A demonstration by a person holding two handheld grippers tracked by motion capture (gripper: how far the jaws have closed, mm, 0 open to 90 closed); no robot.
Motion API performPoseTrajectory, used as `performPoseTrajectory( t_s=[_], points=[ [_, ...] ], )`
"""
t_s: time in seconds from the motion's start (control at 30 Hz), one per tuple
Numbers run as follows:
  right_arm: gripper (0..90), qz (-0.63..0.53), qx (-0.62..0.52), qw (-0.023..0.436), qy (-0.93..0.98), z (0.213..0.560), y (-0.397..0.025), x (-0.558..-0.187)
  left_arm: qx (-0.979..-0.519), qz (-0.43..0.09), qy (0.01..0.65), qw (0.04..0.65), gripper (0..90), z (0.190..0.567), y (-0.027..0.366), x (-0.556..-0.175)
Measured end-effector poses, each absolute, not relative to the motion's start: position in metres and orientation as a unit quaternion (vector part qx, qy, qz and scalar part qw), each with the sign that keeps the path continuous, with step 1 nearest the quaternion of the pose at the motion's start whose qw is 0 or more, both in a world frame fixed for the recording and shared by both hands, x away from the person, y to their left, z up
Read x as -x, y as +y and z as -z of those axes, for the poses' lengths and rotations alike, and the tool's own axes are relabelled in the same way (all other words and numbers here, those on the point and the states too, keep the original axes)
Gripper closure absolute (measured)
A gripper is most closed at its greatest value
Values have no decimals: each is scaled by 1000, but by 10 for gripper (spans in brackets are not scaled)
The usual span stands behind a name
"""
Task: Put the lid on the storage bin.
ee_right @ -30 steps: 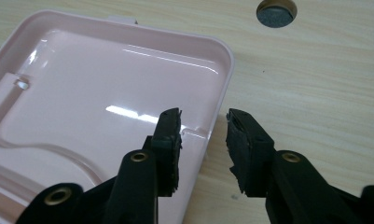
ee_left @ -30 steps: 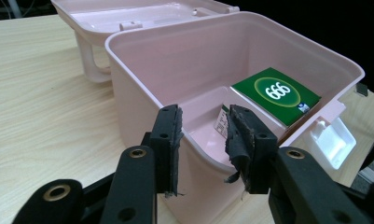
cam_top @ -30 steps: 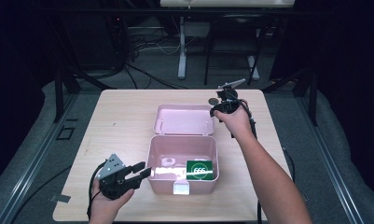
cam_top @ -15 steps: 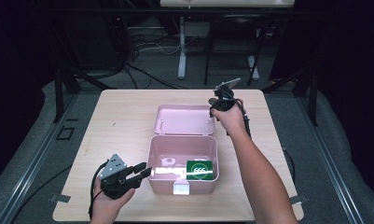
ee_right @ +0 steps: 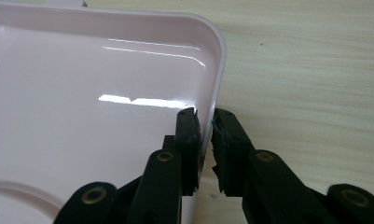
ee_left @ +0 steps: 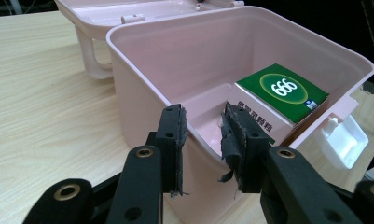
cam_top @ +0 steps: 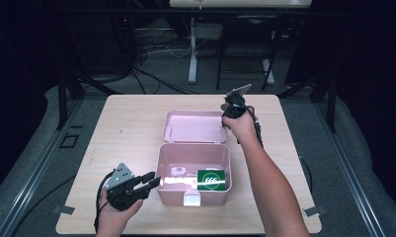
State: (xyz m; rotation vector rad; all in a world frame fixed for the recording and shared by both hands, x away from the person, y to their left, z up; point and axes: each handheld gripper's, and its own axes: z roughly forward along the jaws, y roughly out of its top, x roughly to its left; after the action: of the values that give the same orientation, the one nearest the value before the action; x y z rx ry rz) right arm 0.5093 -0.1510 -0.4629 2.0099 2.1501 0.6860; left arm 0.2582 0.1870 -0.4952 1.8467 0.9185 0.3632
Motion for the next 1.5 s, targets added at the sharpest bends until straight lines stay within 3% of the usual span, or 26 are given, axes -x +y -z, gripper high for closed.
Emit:
performPoseTrajectory(
  t_s=[0.67,1.5],
  points=[
    [857,-229,-672,62,702,460,-151,-508,-763,-150,381,500,684,495,187,-258],
    [875,-298,-641,111,698,426,-158,-486,-761,-149,384,501,689,496,186,-259]
  ],
)
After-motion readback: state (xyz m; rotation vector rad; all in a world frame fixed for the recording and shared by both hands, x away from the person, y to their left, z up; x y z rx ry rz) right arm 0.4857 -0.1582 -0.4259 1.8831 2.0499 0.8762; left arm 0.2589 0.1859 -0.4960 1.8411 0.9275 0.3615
